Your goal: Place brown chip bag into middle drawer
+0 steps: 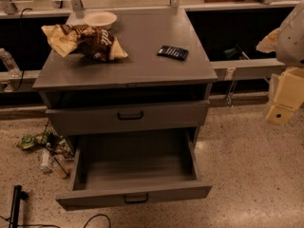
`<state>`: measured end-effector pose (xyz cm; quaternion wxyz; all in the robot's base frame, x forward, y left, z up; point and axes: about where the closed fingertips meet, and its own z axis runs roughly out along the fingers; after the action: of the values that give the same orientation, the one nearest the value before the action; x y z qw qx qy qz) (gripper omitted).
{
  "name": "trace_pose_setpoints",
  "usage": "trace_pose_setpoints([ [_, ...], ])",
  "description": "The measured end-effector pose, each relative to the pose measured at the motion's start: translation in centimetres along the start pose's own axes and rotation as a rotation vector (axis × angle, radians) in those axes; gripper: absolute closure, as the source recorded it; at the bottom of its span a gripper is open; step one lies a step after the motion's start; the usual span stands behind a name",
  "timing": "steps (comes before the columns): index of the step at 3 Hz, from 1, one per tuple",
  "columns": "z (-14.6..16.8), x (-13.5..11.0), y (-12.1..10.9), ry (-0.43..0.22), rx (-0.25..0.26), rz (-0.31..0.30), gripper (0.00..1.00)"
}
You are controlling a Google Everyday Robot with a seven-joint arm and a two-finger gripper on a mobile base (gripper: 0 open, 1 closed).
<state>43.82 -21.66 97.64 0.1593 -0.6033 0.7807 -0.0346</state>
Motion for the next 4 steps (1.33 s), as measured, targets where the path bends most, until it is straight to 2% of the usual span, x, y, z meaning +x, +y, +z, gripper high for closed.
trace_pose_setpoints([
  [1, -0.1, -0.4, -0.3, -0.019, 0.007, 0.004, 0.03],
  [2, 0.1, -5.1, -2.9, -0.231, 0.037, 0.015, 0.33],
  [3, 0.1, -11.7, -6.3, -0.431, 0.086, -0.016, 0.58],
  [4, 2.1, -17.6, -9.6, -0.557, 0.104, -0.034, 0.55],
])
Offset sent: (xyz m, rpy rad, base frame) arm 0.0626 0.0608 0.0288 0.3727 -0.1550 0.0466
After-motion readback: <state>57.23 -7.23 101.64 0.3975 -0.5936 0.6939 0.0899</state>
